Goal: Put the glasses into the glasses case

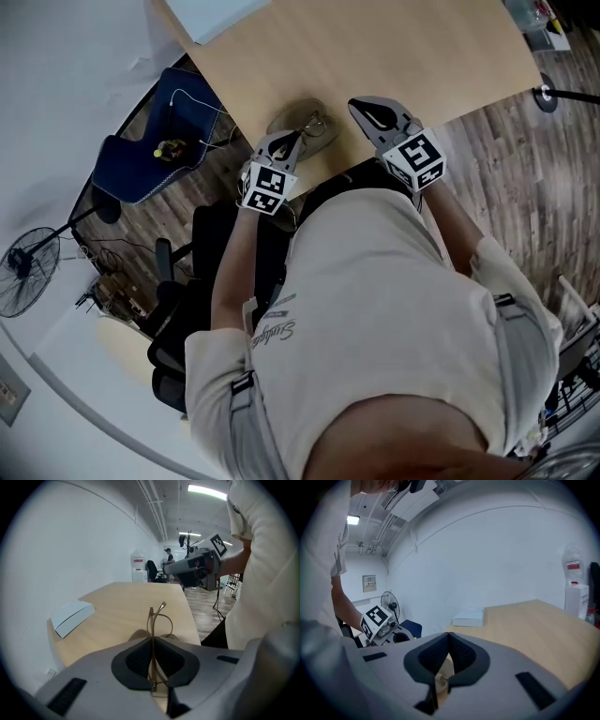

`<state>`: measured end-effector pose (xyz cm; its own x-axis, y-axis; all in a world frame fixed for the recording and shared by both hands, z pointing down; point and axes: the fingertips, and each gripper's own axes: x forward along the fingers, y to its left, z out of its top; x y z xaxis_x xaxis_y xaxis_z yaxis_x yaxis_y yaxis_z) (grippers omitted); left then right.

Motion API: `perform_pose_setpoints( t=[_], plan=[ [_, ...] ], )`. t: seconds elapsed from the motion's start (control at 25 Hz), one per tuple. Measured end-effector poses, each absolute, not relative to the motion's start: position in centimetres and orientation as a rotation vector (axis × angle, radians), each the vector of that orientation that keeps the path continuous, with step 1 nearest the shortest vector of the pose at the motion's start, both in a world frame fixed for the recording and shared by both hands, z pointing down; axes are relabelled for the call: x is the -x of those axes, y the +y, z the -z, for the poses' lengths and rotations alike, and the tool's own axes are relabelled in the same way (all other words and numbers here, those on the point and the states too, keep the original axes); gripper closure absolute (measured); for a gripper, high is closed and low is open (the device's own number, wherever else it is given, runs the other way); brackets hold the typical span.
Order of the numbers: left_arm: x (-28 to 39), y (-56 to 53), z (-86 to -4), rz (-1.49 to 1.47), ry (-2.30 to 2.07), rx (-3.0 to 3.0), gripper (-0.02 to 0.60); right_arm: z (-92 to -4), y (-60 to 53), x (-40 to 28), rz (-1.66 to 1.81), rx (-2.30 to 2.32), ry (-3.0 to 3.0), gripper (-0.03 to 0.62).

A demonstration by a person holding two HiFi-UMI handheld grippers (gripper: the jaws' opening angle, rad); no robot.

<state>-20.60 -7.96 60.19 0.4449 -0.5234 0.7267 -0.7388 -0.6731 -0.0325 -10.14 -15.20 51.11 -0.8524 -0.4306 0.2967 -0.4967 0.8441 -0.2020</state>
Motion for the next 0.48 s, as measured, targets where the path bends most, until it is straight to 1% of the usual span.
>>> perform_pose_setpoints(
  t=[0.32,0.48],
  plan=[
    [18.8,-7.9,-64.2,-1.255,-0.891,-2.391,0.555,-52.4,-17.3,8.6,-0.467,-0.765,-2.770,0.600],
    [18.9,-7.9,-65.4,-1.288,-0.846,-2.365,0.555,-53.0,-17.9,8.5,-0.486,-0.774,-2.757,0.600]
  ],
)
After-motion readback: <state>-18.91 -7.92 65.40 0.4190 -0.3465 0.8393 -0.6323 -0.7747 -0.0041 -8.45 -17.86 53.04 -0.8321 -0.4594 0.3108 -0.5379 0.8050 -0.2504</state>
